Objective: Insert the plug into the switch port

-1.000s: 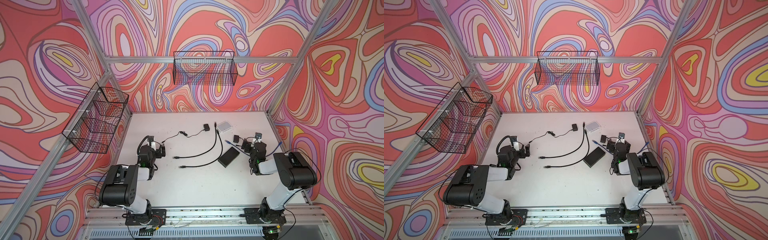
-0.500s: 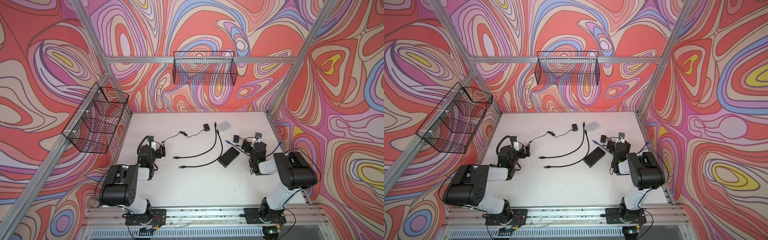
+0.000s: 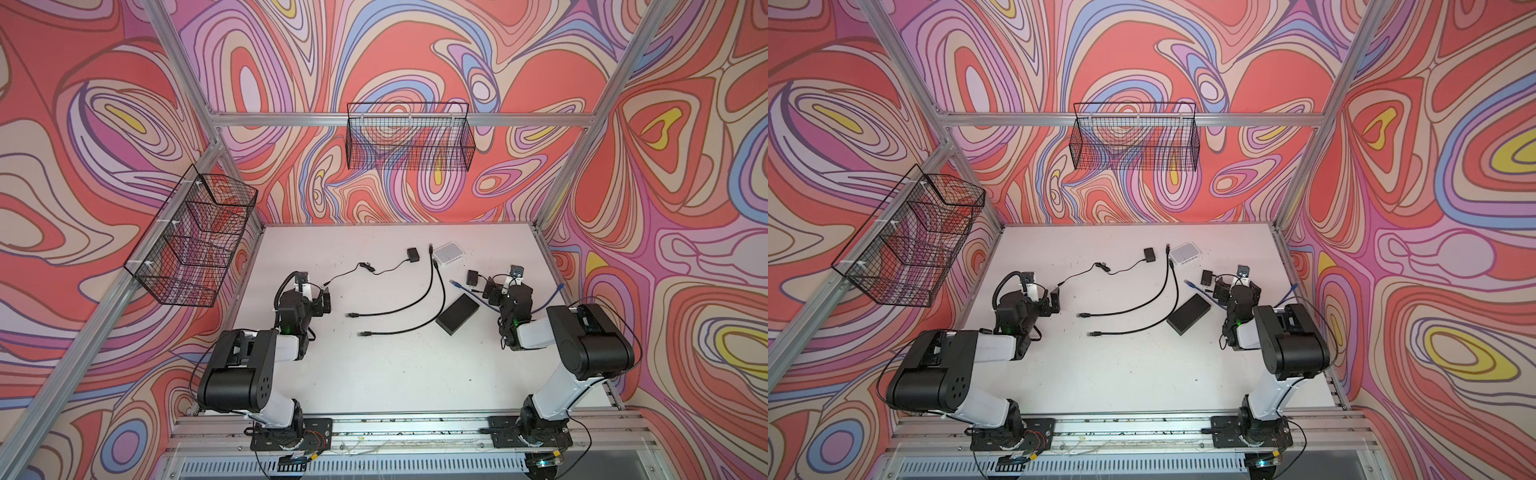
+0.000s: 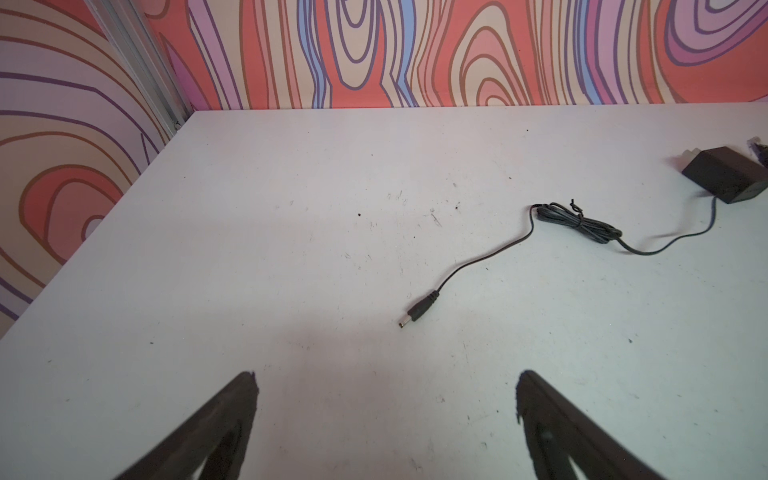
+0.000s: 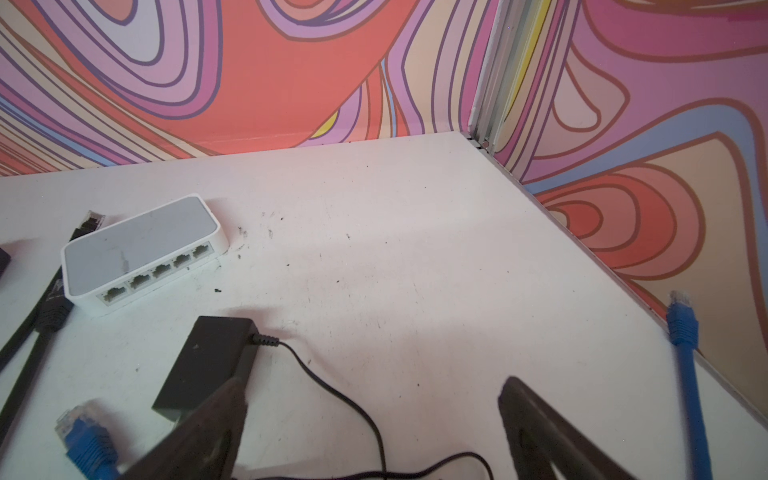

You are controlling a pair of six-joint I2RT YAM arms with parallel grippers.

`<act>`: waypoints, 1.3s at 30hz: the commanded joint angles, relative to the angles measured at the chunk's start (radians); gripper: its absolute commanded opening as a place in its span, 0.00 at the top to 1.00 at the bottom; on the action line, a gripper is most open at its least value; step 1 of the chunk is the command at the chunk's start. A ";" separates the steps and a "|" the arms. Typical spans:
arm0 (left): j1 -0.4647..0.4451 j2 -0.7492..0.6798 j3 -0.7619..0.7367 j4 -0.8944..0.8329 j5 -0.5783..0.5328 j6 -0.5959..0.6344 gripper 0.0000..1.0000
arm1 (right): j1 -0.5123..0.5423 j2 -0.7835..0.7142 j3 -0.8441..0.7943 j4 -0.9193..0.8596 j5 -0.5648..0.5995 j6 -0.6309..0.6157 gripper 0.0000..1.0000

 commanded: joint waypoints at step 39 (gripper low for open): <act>-0.051 -0.539 0.249 -1.248 0.259 -0.575 0.00 | 0.166 -0.463 0.477 -1.618 -0.090 0.646 0.02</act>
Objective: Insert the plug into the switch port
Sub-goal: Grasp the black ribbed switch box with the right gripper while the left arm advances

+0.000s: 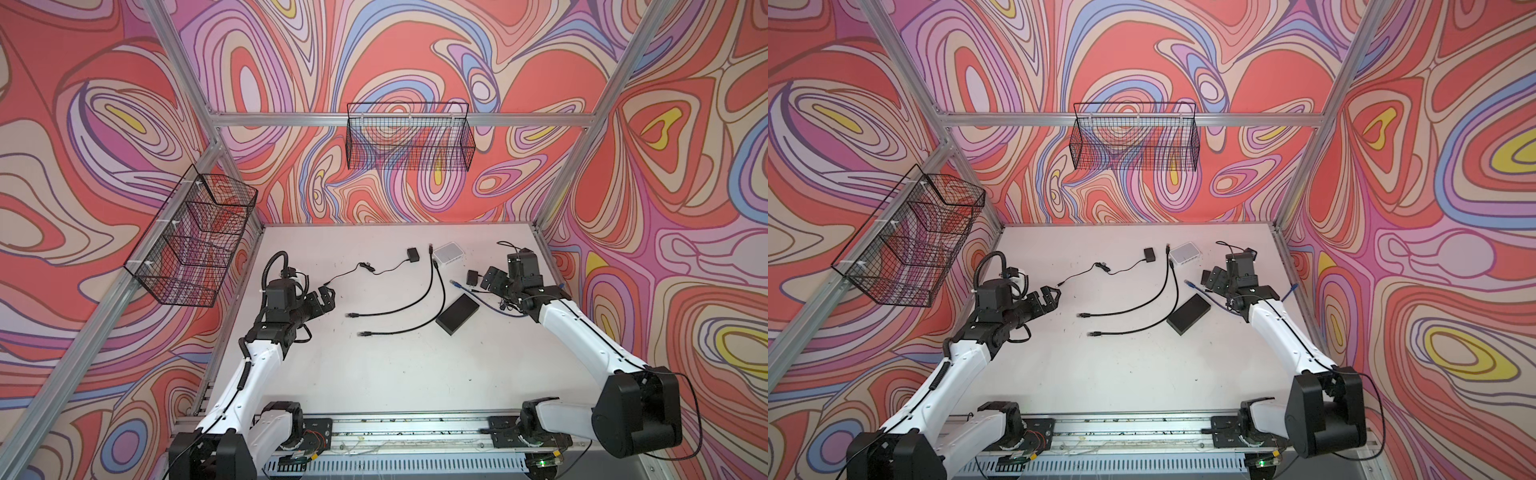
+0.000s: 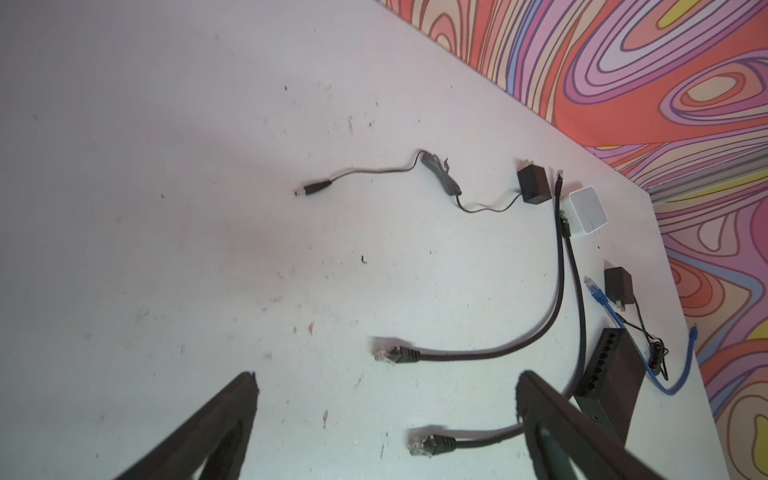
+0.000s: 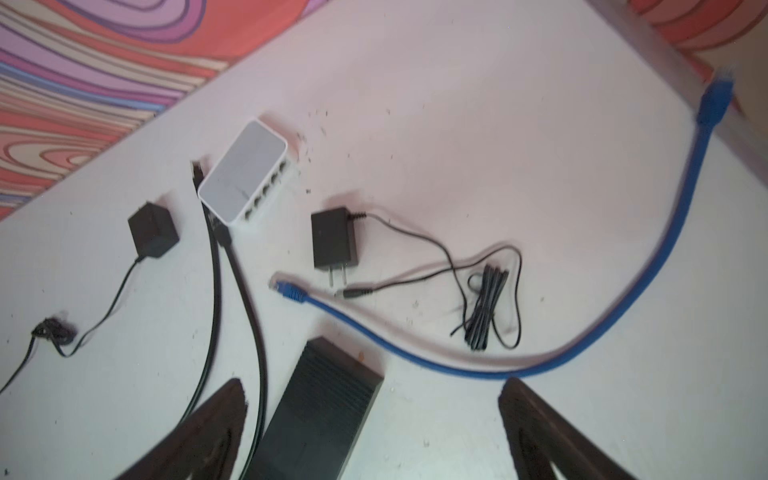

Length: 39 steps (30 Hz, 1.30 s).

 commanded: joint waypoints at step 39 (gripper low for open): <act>-0.062 -0.069 0.037 -0.275 -0.032 -0.205 0.00 | 0.293 0.465 0.214 -0.199 -0.060 0.326 0.02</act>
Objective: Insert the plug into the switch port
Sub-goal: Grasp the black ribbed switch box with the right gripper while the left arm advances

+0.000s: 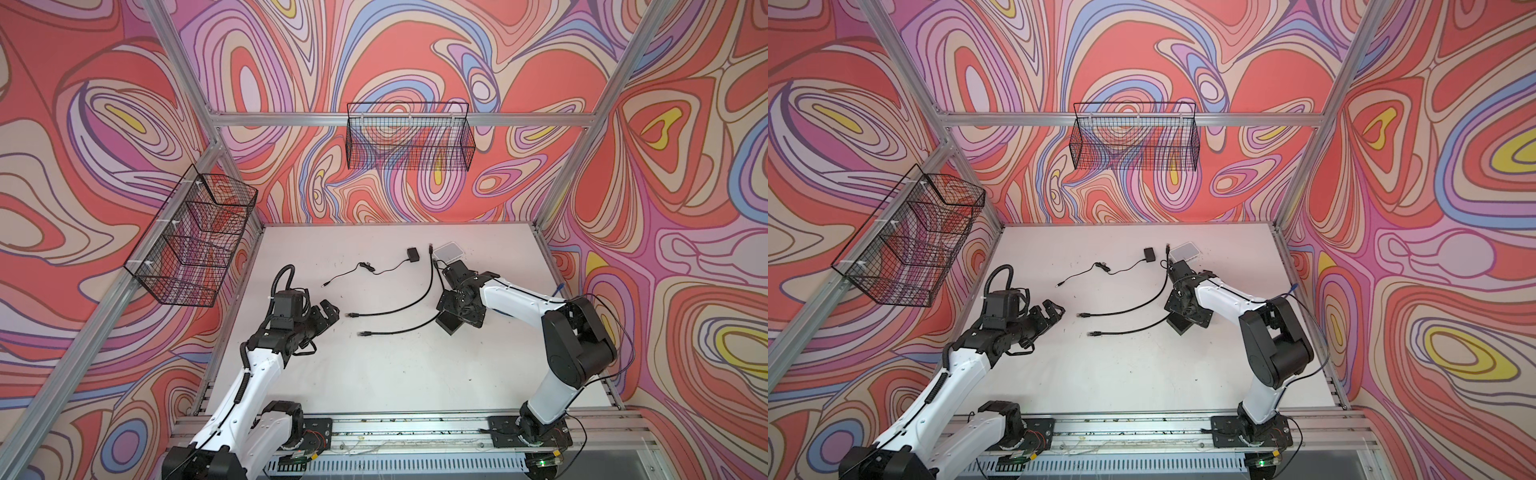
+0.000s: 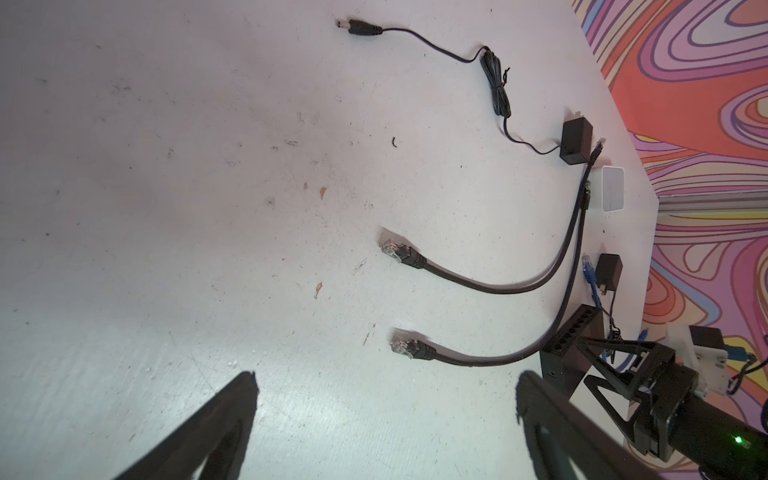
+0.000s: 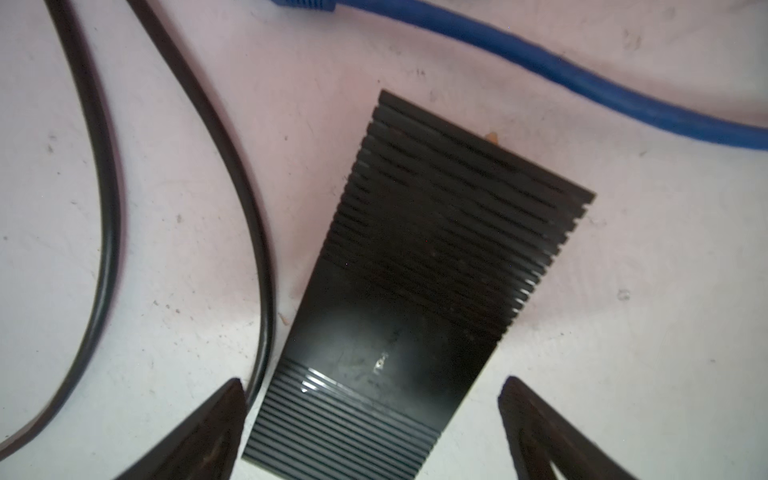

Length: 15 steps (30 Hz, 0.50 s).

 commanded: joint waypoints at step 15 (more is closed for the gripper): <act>-0.004 -0.026 0.085 -0.121 -0.066 0.104 0.00 | 0.008 0.077 -0.010 0.049 0.000 0.009 0.21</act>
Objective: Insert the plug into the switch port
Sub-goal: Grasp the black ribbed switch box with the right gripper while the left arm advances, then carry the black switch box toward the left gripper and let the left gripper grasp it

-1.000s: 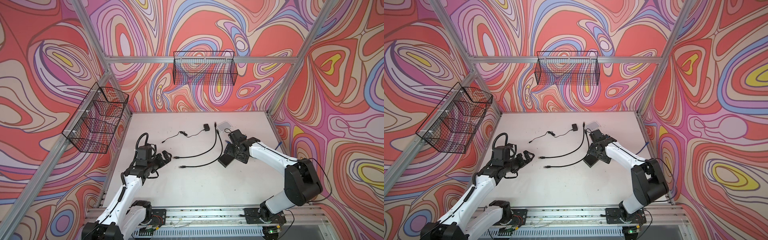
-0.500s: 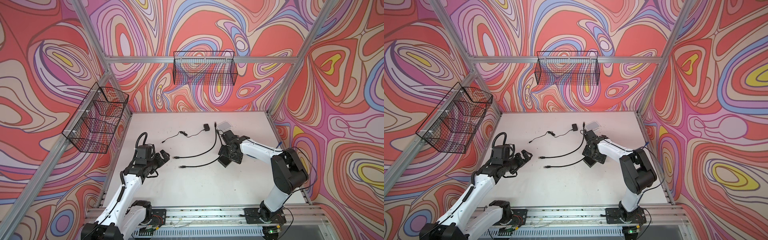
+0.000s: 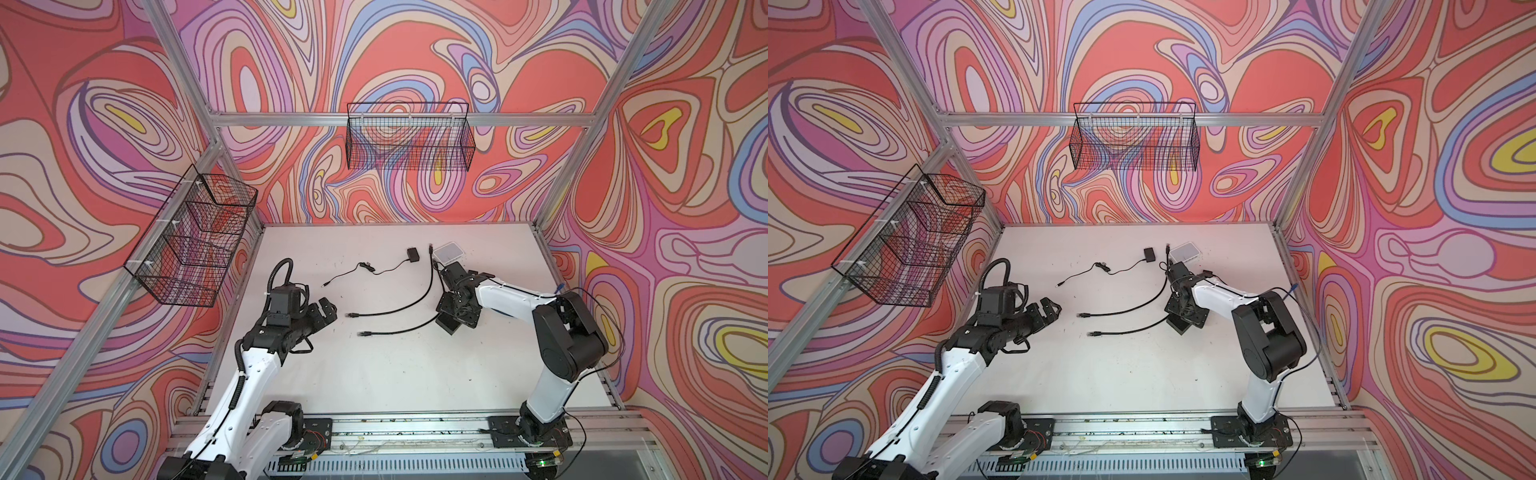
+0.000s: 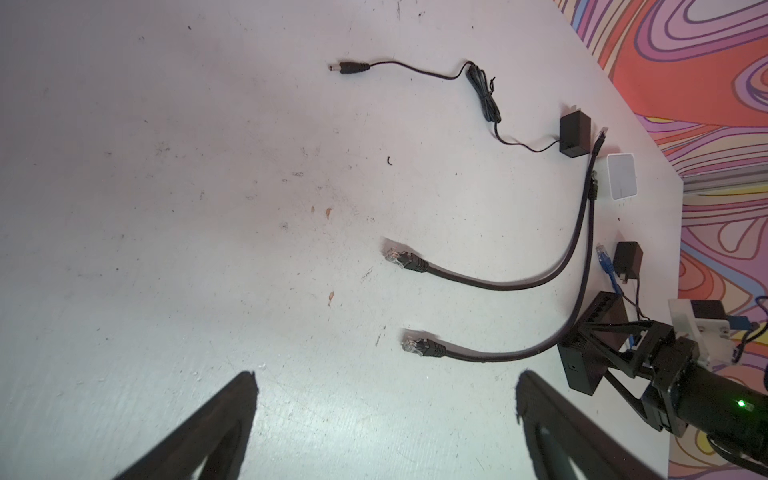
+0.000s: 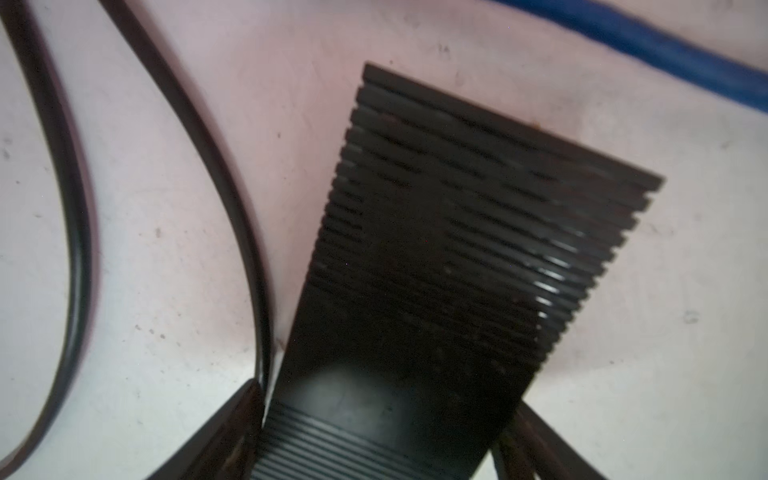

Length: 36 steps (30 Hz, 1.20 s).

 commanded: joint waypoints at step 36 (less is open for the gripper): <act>-0.056 0.219 0.124 -0.011 0.391 0.078 0.00 | 0.155 -0.366 0.011 0.019 -0.194 -0.862 0.69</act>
